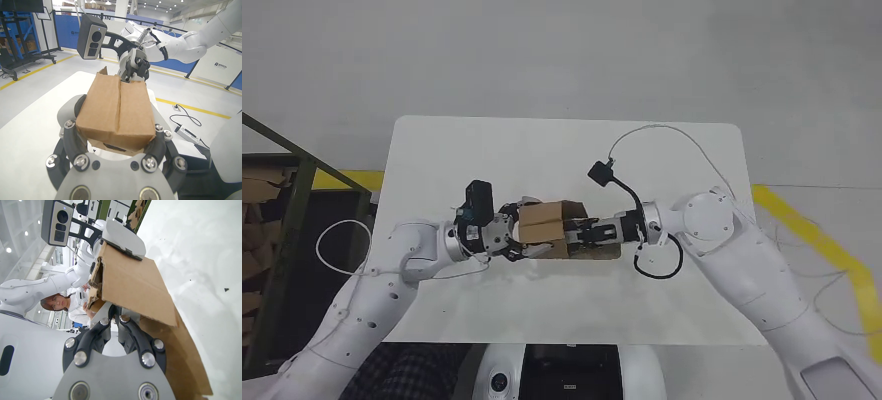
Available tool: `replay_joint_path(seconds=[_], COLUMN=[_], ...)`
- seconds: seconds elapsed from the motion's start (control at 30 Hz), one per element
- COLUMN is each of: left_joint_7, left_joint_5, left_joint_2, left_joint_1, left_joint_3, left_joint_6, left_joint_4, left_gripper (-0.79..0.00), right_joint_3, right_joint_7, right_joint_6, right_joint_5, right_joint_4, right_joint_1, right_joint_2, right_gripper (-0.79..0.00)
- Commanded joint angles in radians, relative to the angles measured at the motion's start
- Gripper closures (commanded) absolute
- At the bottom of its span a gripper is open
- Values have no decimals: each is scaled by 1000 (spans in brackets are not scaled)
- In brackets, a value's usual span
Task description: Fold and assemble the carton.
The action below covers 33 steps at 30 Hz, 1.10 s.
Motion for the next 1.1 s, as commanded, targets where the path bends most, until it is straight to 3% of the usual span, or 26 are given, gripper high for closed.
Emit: replay_joint_path(seconds=[0.0, 0.5, 1.07], left_joint_7=[-1, -5, -7], left_joint_5=[0, 8, 12], left_joint_2=[-2, -8, -17], left_joint_1=[-1, 12, 18], left_joint_3=[1, -14, -22], left_joint_6=[-1, -13, -21], left_joint_4=[3, 8, -2], left_gripper=[-511, -483, -483], right_joint_3=[8, 244, 56], right_joint_7=[-4, -11, 8], right_joint_6=[1, 72, 15], right_joint_5=[-5, -136, -40], right_joint_4=[5, -66, -3], right_joint_1=[4, -46, 34], right_joint_2=[1, 63, 12], right_gripper=[0, 0, 0])
